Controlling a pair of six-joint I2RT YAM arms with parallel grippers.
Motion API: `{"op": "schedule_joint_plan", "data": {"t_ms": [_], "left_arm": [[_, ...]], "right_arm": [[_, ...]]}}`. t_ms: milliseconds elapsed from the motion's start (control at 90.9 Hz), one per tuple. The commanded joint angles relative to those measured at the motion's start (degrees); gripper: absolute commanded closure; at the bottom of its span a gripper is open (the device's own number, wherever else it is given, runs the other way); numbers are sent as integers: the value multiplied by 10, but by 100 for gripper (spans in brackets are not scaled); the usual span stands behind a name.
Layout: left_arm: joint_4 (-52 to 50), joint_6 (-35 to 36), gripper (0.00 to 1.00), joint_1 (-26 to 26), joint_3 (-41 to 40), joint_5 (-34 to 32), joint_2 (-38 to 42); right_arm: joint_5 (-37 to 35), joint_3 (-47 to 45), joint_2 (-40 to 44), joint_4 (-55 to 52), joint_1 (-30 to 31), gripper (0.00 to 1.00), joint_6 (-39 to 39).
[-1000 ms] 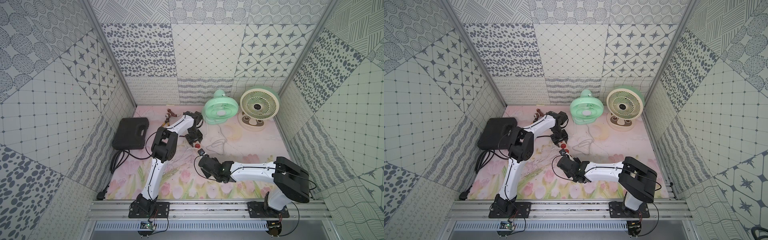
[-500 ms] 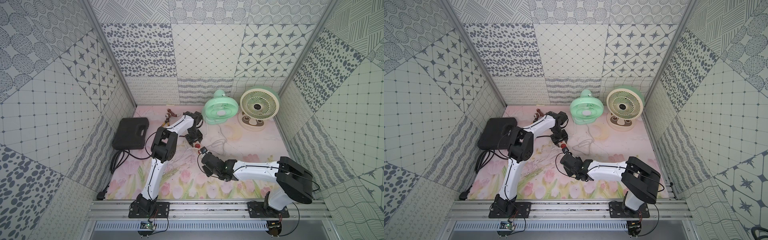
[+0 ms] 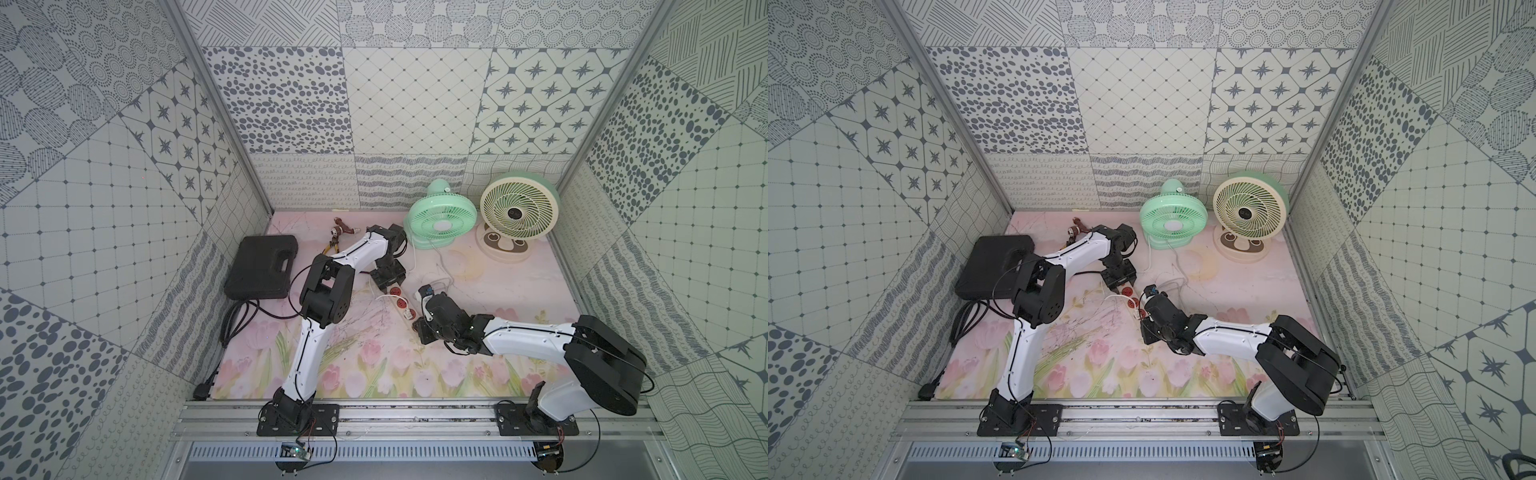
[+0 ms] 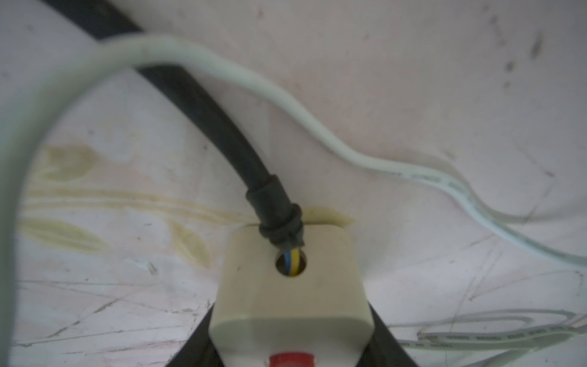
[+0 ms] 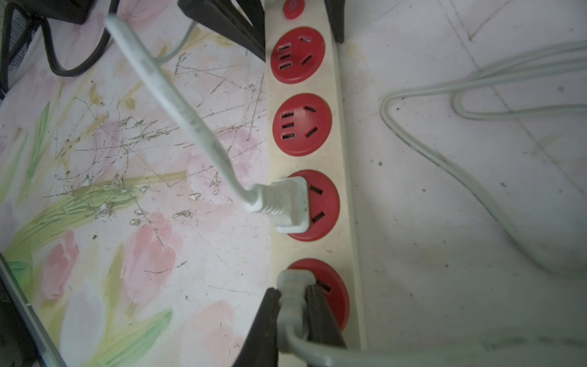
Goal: Unplug the desk fan from the power strip
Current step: Remove the plug from the socket.
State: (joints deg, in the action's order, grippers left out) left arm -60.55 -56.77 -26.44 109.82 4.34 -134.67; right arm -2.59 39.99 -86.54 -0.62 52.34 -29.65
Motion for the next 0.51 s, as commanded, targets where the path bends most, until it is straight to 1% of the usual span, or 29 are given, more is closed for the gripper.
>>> {"op": "schedule_joint_plan", "data": {"t_ms": [0,187,352,495], "left_arm": [[-72,29,100,-5,-28,-56,-31],[-77,24,100,-5,-31,-64,-29],[-76,22,100,-6,-40,-69,-28],[-64,19,100,-8,-37,-65,-29]], "right_arm": [[-14,-5,-11,17,-15,100,-39],[-24,3,-26,16,-6,100,-21],[-85,21,-34,-8,33,100,13],[-142,40,-54,-18,76,100,64]]}}
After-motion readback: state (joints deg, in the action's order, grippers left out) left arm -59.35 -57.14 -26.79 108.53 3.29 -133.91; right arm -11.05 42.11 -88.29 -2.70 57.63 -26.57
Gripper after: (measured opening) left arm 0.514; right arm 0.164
